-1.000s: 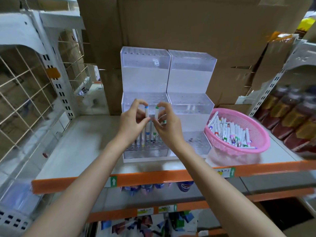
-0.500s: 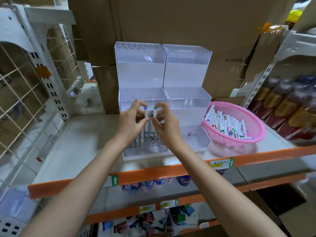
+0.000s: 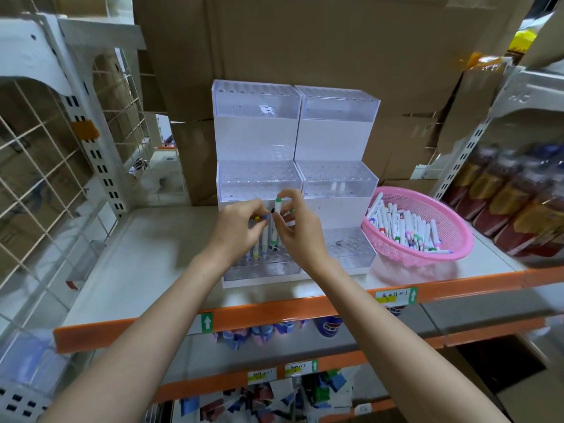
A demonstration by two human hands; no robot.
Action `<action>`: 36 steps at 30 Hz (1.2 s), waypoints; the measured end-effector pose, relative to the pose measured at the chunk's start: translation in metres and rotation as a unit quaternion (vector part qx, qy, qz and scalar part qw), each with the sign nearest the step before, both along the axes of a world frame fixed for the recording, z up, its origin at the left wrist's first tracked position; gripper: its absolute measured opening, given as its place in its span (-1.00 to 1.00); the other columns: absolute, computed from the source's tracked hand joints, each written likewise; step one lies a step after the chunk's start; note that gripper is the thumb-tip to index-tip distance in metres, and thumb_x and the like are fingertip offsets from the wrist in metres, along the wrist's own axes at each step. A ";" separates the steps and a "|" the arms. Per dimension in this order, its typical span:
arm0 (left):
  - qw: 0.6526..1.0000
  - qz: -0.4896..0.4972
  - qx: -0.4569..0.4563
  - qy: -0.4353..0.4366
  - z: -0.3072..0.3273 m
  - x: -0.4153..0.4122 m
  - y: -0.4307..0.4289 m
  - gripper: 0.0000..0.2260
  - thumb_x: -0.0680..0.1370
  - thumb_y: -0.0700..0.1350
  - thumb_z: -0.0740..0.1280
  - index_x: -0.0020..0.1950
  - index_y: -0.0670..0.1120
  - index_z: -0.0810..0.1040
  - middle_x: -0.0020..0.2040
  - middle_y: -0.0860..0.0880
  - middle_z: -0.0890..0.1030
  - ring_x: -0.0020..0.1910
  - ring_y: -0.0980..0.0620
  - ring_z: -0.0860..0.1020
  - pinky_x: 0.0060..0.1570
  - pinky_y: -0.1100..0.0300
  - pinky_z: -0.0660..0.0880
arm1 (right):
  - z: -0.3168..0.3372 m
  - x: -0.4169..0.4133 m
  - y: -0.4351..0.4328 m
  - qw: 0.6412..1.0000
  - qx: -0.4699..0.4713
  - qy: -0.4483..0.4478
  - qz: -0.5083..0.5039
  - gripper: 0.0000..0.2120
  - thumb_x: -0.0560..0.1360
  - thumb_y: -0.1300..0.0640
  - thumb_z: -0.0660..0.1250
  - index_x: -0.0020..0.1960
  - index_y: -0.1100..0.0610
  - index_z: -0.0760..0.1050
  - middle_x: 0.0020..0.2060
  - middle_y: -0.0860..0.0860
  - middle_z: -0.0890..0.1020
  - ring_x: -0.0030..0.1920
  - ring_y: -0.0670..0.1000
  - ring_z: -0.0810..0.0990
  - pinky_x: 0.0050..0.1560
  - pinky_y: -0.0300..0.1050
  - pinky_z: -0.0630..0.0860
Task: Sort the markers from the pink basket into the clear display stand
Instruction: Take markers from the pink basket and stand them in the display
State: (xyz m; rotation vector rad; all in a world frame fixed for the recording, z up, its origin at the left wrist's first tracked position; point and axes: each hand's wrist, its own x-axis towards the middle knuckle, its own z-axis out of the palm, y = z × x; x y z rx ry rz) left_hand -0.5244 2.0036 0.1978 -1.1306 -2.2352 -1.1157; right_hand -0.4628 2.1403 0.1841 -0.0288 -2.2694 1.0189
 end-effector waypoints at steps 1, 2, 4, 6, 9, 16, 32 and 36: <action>1.000 -0.001 -0.013 0.007 -0.001 0.000 0.000 -0.92 0.40 -0.28 0.47 -0.18 -0.18 0.60 -0.25 -0.06 0.64 -0.26 -0.07 0.59 -0.23 0.09 0.54 | 0.000 0.000 0.000 1.000 0.002 -0.002 0.000 -0.70 0.54 0.19 0.31 0.11 -0.11 0.27 -0.21 0.03 0.56 -0.30 0.02 0.57 -0.26 0.02 0.55; 1.000 -0.002 -0.021 0.011 -0.002 0.001 0.000 -0.92 0.40 -0.28 0.47 -0.18 -0.18 0.60 -0.25 -0.07 0.64 -0.25 -0.08 0.58 -0.24 0.08 0.53 | 0.001 0.001 0.000 1.000 0.004 -0.004 0.001 -0.70 0.55 0.19 0.31 0.11 -0.11 0.27 -0.21 0.03 0.56 -0.30 0.02 0.57 -0.25 0.01 0.55; 1.000 -0.001 -0.025 0.008 -0.003 0.001 0.000 -0.94 0.40 -0.28 0.47 -0.17 -0.18 0.62 -0.24 -0.08 0.64 -0.25 -0.08 0.58 -0.23 0.07 0.54 | 0.001 0.001 0.000 1.000 0.005 -0.003 0.003 -0.70 0.54 0.20 0.31 0.12 -0.10 0.27 -0.21 0.03 0.56 -0.30 0.01 0.57 -0.26 0.00 0.54; 1.000 0.003 -0.015 -0.005 0.000 0.000 0.001 -0.94 0.40 -0.27 0.48 -0.16 -0.18 0.65 -0.24 -0.08 0.66 -0.24 -0.07 0.60 -0.21 0.11 0.54 | 0.002 0.002 0.000 1.000 0.000 0.000 0.005 -0.72 0.54 0.21 0.32 0.13 -0.05 0.31 -0.23 0.02 0.55 -0.32 0.00 0.56 -0.26 0.00 0.54; 1.000 0.011 -0.022 0.001 0.004 -0.001 0.002 -0.93 0.37 -0.29 0.48 -0.17 -0.18 0.67 -0.24 -0.09 0.67 -0.25 -0.09 0.60 -0.19 0.15 0.50 | 0.002 0.002 -0.001 1.000 -0.007 -0.001 0.004 -0.77 0.54 0.20 0.32 0.15 0.06 0.36 -0.24 -0.01 0.54 -0.32 -0.01 0.56 -0.25 0.00 0.54; 0.999 0.002 -0.036 0.040 0.002 -0.002 -0.006 -0.91 0.38 -0.30 0.48 -0.14 -0.18 0.68 -0.21 -0.09 0.62 -0.21 -0.10 0.57 -0.21 0.12 0.50 | 0.003 0.001 -0.003 0.999 0.033 -0.006 -0.006 -0.77 0.55 0.21 0.30 0.18 0.11 0.37 -0.21 -0.01 0.53 -0.30 0.00 0.57 -0.24 -0.01 0.55; 0.992 0.019 -0.071 0.106 -0.004 0.009 -0.019 -0.77 0.43 -0.30 0.41 0.08 -0.17 0.65 -0.13 -0.08 0.53 -0.12 -0.08 0.48 -0.15 0.04 0.50 | -0.002 -0.001 0.001 0.995 0.097 -0.032 -0.013 -0.79 0.53 0.25 0.30 0.11 0.10 0.35 -0.12 -0.01 0.51 -0.29 0.08 0.60 -0.25 0.05 0.54; 0.991 0.018 -0.074 0.107 -0.005 0.008 -0.018 -0.75 0.44 -0.30 0.40 0.10 -0.16 0.64 -0.13 -0.07 0.53 -0.12 -0.08 0.48 -0.14 0.05 0.49 | -0.005 0.002 0.002 0.995 0.098 -0.032 -0.014 -0.83 0.51 0.26 0.32 0.07 0.16 0.39 -0.16 -0.04 0.49 -0.30 0.05 0.58 -0.27 0.03 0.53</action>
